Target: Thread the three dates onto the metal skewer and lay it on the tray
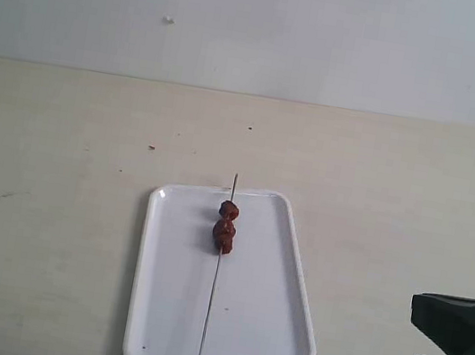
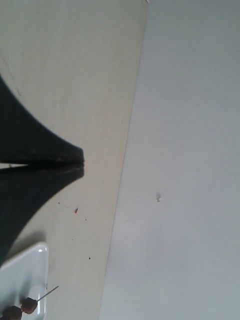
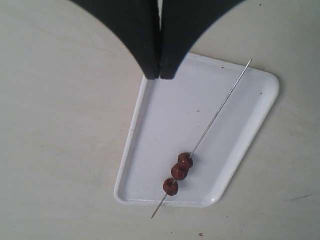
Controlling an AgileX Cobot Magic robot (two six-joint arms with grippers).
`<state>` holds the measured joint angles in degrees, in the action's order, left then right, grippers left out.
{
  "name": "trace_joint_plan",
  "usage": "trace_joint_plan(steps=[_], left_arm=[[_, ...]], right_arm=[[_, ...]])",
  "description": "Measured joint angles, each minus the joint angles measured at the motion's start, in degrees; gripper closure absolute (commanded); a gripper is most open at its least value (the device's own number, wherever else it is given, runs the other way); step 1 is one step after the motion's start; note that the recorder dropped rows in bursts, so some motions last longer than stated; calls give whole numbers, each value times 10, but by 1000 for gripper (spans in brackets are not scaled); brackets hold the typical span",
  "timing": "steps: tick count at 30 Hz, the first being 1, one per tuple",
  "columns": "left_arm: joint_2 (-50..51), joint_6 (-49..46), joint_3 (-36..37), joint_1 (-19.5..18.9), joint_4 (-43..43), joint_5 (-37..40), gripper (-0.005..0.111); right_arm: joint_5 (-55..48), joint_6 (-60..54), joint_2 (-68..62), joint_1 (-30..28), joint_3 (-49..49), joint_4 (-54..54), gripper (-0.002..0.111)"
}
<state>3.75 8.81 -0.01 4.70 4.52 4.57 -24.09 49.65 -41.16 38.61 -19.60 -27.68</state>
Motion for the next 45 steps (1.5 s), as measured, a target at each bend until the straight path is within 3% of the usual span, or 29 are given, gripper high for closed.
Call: trace_joint_plan(steps=[5,8,18,21,29,37,45], left_arm=[[0,0,0,0,0,1,107],[0,0,0,0,0,1,107],[0,0,0,0,0,1,107],[0,0,0,0,0,1,107],[0,0,0,0,1,1,107],[0,0,0,0,1,1,107],[0,0,0,0,1,1,107]], right_arm=[[-2,-12,12,-3,0,-10,108],[-2,-38,46,-35,0,-30,108],[84,-77,217,-283,55,-75,108],[106,-48,256,-323,83,-73,108],[148,-41,292,-334,91,-61,108],[237,-260,292,-334,155,129,108],[285,-318,292,-334,193,184,108]])
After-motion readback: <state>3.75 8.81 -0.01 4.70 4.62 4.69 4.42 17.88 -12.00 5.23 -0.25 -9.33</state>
